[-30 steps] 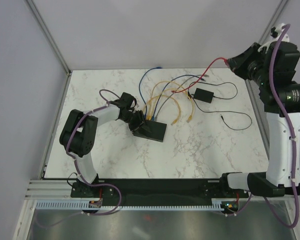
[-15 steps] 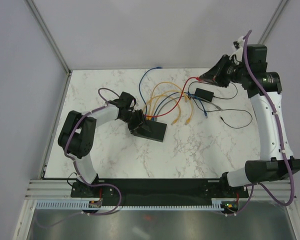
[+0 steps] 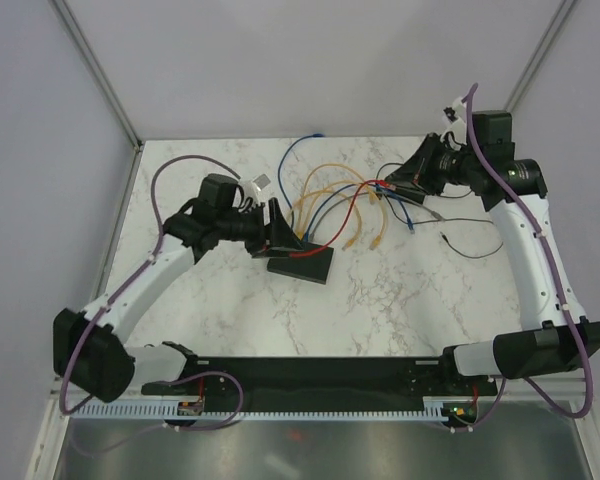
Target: Pull the plug from the switch port
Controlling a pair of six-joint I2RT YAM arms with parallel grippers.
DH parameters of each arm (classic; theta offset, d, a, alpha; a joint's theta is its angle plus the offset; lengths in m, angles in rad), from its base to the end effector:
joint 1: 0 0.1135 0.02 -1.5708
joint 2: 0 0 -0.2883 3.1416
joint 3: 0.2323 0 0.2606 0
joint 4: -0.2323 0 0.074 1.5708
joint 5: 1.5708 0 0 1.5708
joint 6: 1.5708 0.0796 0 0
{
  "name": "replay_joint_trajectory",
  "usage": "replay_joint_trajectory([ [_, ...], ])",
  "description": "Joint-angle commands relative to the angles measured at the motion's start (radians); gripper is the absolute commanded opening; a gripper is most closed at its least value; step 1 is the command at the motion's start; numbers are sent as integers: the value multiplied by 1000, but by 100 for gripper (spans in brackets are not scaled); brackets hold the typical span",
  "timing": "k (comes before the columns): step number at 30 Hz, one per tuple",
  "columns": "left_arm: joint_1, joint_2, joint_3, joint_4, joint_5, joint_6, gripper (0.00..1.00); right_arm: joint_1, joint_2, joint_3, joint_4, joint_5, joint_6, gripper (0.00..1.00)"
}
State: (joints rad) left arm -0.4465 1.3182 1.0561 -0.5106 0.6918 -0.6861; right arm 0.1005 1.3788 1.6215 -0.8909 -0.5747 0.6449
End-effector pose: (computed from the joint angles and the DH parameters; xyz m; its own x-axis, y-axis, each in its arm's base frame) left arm 0.2535 -0.1776 0.2904 -0.9588 -0.0819 -0.2719 0.1772 0.5758 -0.7982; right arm 0.3031 0.0741 0.4307 -0.7898 0.4275 -0.4398 -0.0507 0.6691 0.7415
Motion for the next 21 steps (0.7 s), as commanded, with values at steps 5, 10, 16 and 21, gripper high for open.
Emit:
replay_joint_trajectory([
  [5,-37,-73,174,89,29,121,91,116,25,-37,40,-111,-62,0],
  [10,-98,-42,211,89,-75,295,99,180,26,-34,87,-223,-19,0],
  [16,-152,-80,144,96,-142,523,99,186,23,-26,139,-303,50,0],
  [21,-158,-97,81,96,-227,525,97,194,9,-31,185,-335,120,0],
])
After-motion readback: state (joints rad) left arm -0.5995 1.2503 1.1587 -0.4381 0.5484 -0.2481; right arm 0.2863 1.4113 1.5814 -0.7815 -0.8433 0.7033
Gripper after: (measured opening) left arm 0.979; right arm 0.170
